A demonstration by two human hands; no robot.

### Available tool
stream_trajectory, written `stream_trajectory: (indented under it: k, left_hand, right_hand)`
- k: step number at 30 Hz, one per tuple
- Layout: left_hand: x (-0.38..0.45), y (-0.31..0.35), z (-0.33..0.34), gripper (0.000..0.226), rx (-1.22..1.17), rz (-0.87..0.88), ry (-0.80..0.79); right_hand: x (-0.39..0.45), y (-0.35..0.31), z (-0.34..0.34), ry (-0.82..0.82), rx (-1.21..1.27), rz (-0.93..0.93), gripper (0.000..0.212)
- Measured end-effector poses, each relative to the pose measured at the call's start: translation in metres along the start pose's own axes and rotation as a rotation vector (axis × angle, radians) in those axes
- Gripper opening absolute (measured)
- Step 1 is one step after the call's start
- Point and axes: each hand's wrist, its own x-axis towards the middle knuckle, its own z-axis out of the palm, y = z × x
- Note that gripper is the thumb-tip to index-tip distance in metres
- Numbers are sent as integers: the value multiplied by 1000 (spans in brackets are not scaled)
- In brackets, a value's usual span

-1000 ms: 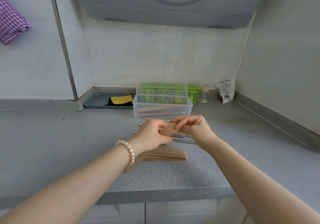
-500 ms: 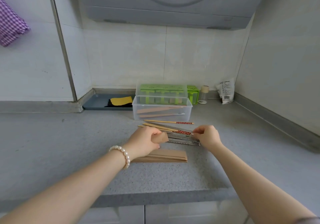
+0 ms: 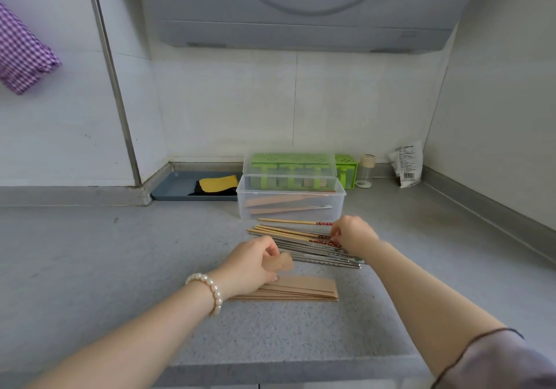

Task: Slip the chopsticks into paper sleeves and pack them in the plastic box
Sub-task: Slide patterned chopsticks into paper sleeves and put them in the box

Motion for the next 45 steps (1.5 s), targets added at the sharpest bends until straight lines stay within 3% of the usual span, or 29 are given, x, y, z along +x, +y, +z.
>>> stream_trajectory:
  k: [7, 11, 13, 16, 18, 19, 21, 23, 30, 39, 42, 45]
  left_hand:
    - [1, -1, 1, 33, -23, 4, 2]
    - [1, 0, -1, 32, -33, 21, 67]
    - [1, -1, -3, 32, -58, 24, 110]
    - [-1, -1, -6, 34, -120, 23, 195]
    - [-3, 0, -7, 36, -140, 31, 246]
    - [-4, 1, -8, 37, -145, 36, 263]
    - [-7, 3, -9, 39, -157, 38, 286]
    - [-8, 4, -9, 38, -172, 48, 304]
    - [-12, 1, -11, 27, -166, 96, 306]
    - [-17, 4, -13, 29, -179, 135, 264]
    - [-19, 8, -10, 26, -201, 163, 183]
    - [-20, 14, -7, 26, -228, 176, 159]
  right_hand:
    - [5, 14, 7, 18, 137, 35, 6]
    - [-5, 8, 0, 123, 207, 3, 12]
    - [-17, 3, -17, 128, 502, -16, 8]
    - [-47, 3, -46, 3, 1076, -119, 10]
    - [-66, 12, -60, -74, 1315, -177, 4]
    - [-72, 17, -64, -98, 1359, -200, 16]
    - [-81, 27, -70, -99, 1337, -204, 43]
    - [-85, 38, -73, -57, 1296, -184, 57]
    - [-92, 57, -81, 40, 1200, -140, 66]
    - [-92, 52, -82, -20, 1119, -171, 66]
    - [-92, 45, -79, -77, 1073, -192, 53]
    - [-92, 30, -76, -134, 1065, -192, 4]
